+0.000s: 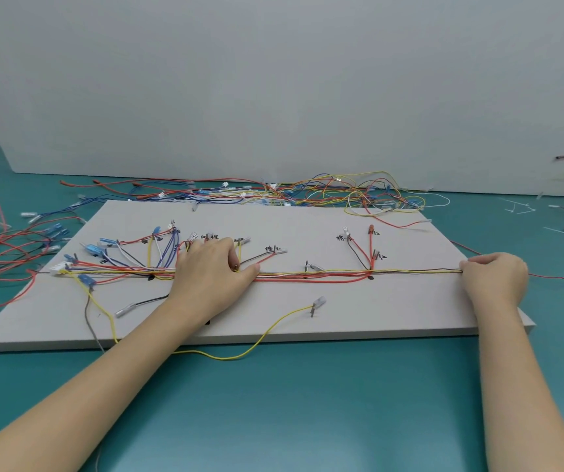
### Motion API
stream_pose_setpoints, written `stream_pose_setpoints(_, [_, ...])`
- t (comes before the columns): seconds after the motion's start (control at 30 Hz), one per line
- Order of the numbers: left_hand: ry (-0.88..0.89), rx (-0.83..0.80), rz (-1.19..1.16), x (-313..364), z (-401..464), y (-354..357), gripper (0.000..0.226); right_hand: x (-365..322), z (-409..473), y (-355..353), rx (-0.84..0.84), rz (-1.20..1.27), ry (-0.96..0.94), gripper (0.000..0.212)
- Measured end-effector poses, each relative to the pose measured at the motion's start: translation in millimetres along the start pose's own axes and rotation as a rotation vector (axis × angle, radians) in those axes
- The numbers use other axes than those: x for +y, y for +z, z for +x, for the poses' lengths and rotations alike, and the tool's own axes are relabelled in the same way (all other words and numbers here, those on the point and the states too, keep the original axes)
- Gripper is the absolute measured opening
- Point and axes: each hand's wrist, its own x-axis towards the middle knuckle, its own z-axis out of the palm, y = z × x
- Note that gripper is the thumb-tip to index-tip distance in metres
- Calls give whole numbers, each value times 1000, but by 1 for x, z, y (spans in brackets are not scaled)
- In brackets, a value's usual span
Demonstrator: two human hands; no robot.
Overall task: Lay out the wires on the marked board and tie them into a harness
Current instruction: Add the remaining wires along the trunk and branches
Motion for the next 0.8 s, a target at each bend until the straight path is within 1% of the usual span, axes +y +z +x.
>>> stream_pose_setpoints(0.2, [16,4,-9,-2,0,0,36,-4,-3,-6,-3,-54,13,15])
stream_pose_setpoints(0.33, [32,21,-29,-4,0,0,39,-4,-1,-4,-48,-114,-8,19])
stream_pose_setpoints(0.43, [23,41,-41,-7,-1,-1,40,-5,-1,-3,-91,-157,11,23])
stream_pose_setpoints(0.53, [9,25,-64,-11,0,-4,36,-6,-2,-1,-101,-149,43,26])
stream_pose_setpoints(0.63, [-12,-9,-75,-15,3,-7,31,-8,-6,0,-72,-122,77,29])
stream_pose_setpoints(0.8, [-1,-15,-78,-13,2,-10,29,-11,-13,-2,-51,-111,51,30])
